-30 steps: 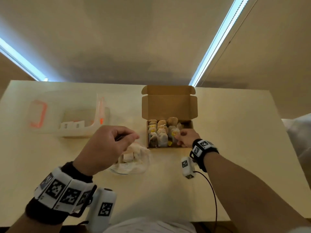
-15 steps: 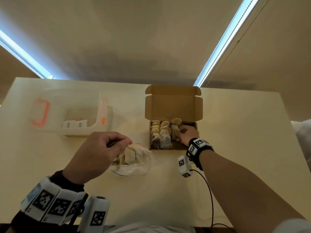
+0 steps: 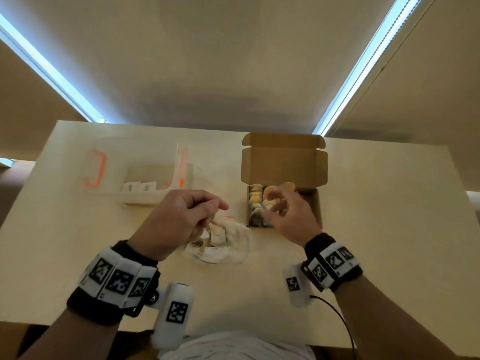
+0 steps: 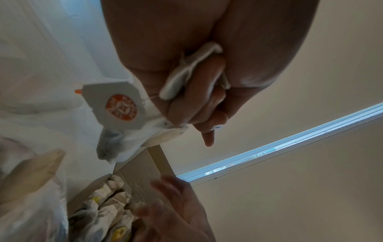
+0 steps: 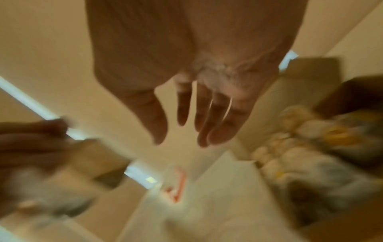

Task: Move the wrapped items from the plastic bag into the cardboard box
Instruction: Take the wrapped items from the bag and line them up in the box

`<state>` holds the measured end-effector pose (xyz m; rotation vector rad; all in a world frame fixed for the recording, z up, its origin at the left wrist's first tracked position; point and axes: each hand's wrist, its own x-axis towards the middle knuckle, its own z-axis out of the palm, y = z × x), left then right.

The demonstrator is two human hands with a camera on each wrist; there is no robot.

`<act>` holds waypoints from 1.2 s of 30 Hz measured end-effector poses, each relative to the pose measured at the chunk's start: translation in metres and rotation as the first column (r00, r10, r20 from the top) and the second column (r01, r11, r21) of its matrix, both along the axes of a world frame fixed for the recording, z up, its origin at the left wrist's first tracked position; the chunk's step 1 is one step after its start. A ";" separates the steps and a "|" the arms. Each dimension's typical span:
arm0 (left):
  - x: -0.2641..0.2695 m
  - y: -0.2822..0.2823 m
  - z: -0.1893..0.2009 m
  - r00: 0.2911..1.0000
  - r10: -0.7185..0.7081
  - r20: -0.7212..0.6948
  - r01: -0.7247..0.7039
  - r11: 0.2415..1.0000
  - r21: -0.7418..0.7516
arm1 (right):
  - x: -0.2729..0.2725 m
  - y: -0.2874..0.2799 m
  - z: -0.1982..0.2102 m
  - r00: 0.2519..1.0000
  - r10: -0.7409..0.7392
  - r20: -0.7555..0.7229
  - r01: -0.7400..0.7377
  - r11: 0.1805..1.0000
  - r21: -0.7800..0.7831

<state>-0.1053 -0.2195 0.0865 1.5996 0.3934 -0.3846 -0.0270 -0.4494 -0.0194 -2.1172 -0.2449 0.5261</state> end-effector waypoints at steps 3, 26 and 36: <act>0.002 0.000 0.009 0.998 -0.068 0.011 0.068 0.997 -0.038 | -0.031 0.051 0.037 0.942 0.336 0.015 -0.335 0.932 0.138; -0.005 0.022 0.018 0.997 -0.034 0.075 0.031 0.999 0.043 | -0.034 0.040 0.129 0.988 0.137 0.075 -0.155 0.844 0.514; 0.003 0.013 0.000 0.888 0.441 -0.132 -0.460 0.849 -0.261 | -0.051 0.056 0.133 0.991 0.132 -0.023 -0.093 0.805 0.586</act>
